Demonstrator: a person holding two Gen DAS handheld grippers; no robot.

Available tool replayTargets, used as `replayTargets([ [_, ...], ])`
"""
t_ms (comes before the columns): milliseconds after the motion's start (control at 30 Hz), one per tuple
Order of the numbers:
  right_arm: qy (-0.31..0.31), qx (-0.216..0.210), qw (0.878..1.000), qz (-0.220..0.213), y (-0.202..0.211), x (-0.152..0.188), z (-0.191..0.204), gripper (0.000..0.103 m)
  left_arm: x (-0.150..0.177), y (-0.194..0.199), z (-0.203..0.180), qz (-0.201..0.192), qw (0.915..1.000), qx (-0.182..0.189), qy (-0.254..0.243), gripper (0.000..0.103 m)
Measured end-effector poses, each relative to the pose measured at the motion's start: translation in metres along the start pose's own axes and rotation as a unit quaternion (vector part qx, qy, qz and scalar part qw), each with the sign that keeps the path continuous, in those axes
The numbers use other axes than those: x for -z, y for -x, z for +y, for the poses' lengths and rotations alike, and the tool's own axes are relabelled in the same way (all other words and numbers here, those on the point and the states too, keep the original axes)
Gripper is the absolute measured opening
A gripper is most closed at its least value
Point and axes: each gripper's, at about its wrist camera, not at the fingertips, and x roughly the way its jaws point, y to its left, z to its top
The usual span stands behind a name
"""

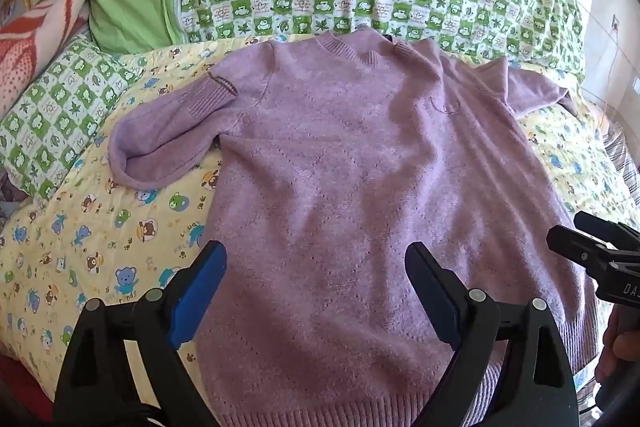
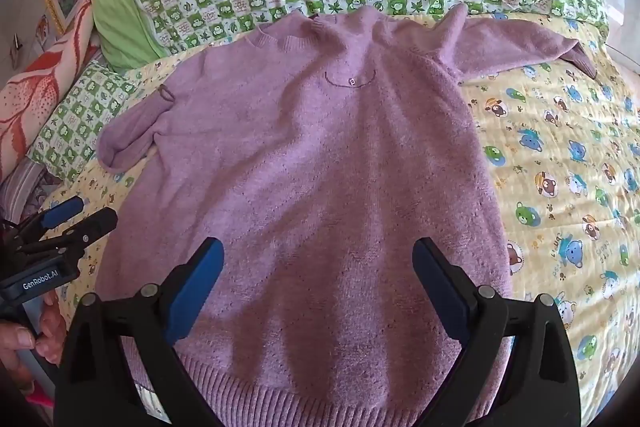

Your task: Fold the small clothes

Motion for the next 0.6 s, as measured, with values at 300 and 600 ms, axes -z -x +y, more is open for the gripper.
replayTargets([
  [300, 0.000, -0.002, 1.000, 0.008, -0.002, 0.002, -0.001, 0.095, -0.003, 0.000, -0.001, 0.001, 1.0000, -0.005, -0.003, 0.092],
  [600, -0.004, -0.003, 1.000, 0.011, -0.002, 0.003, -0.002, 0.095, -0.001, -0.003, 0.003, 0.004, 1.0000, -0.007, -0.002, 0.092],
])
